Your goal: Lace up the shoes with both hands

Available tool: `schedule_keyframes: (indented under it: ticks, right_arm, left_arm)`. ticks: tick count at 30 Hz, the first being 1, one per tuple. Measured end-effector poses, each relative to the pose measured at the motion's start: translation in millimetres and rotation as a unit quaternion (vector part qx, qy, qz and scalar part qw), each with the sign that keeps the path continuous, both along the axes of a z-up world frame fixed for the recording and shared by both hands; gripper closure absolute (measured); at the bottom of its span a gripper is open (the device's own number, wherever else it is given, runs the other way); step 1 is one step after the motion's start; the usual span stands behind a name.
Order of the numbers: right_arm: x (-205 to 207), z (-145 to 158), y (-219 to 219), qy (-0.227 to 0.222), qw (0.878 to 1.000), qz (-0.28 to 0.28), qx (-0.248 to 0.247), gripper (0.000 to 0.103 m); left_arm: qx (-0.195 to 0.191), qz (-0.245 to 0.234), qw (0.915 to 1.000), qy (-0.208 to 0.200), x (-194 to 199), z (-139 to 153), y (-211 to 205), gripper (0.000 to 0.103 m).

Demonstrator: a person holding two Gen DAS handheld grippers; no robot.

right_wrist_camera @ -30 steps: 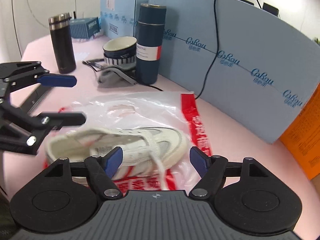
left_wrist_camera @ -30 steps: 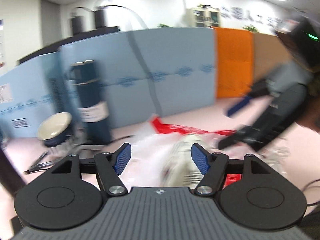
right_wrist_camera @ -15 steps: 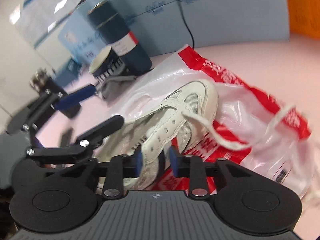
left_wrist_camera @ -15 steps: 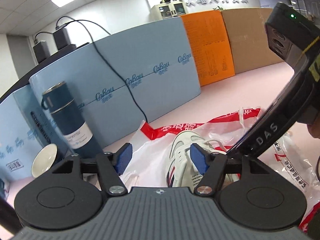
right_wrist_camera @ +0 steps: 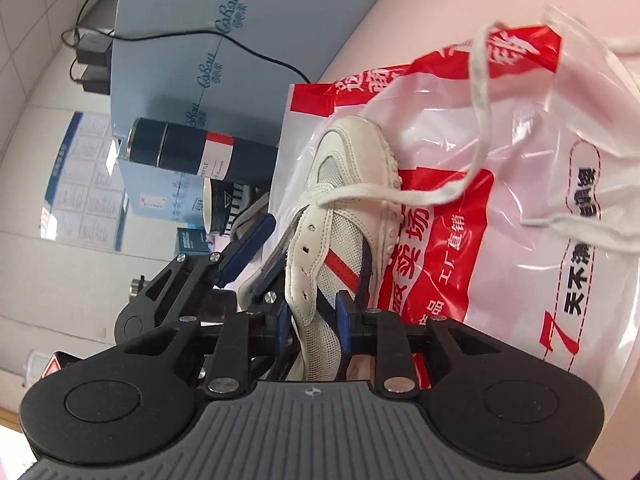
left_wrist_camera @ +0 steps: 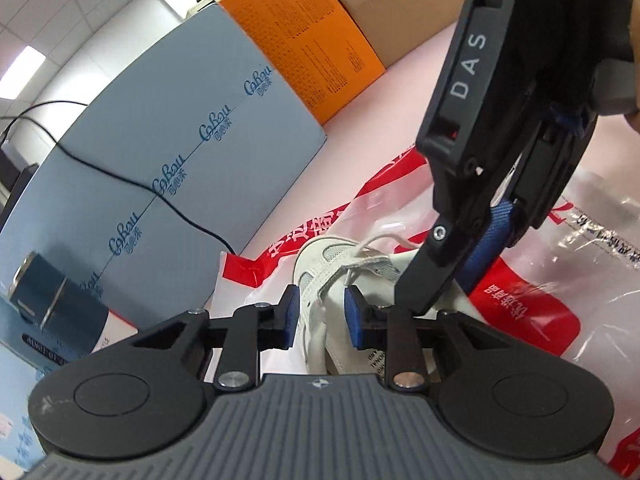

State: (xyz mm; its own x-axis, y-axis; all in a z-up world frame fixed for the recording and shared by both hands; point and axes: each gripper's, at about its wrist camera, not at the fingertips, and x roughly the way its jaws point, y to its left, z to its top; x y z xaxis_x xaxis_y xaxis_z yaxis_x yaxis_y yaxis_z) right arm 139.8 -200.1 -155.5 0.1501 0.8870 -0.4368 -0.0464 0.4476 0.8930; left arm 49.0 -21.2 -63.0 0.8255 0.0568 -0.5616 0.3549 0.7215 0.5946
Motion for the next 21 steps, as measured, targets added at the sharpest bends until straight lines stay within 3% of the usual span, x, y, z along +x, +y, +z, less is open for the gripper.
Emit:
schedule_keyframes:
  ticks: [4, 8, 14, 17, 18, 20, 21]
  right_arm:
    - [1, -11, -8, 0.037, 0.999, -0.018, 0.030, 0.080]
    - [1, -21, -14, 0.066, 0.996, -0.034, 0.054, 0.080]
    - [2, -27, -16, 0.086, 0.993, -0.039, 0.071, 0.078]
    - [2, -27, -17, 0.085, 0.993, -0.040, 0.072, 0.078]
    - [2, -27, -18, 0.085, 0.993, -0.041, 0.073, 0.078]
    - [1, -27, -18, 0.084, 0.993, -0.041, 0.075, 0.076]
    - [1, -27, -17, 0.083, 0.993, -0.040, 0.076, 0.075]
  left_arm:
    - [0.042, -0.046, 0.9980, 0.011, 1, -1, -4, 0.082]
    - [0.044, -0.102, 0.9934, 0.029, 0, 0, 1, 0.082]
    - [0.059, -0.113, 0.9911, 0.037, 10, -8, -1, 0.076]
    - [0.071, -0.107, 0.9913, 0.027, 14, -10, -2, 0.068]
    - [0.071, -0.104, 0.9917, 0.025, 13, -11, -3, 0.071]
    - [0.070, -0.098, 0.9924, 0.023, 13, -13, -3, 0.090]
    - [0.065, -0.094, 0.9931, 0.025, 14, -13, -4, 0.092]
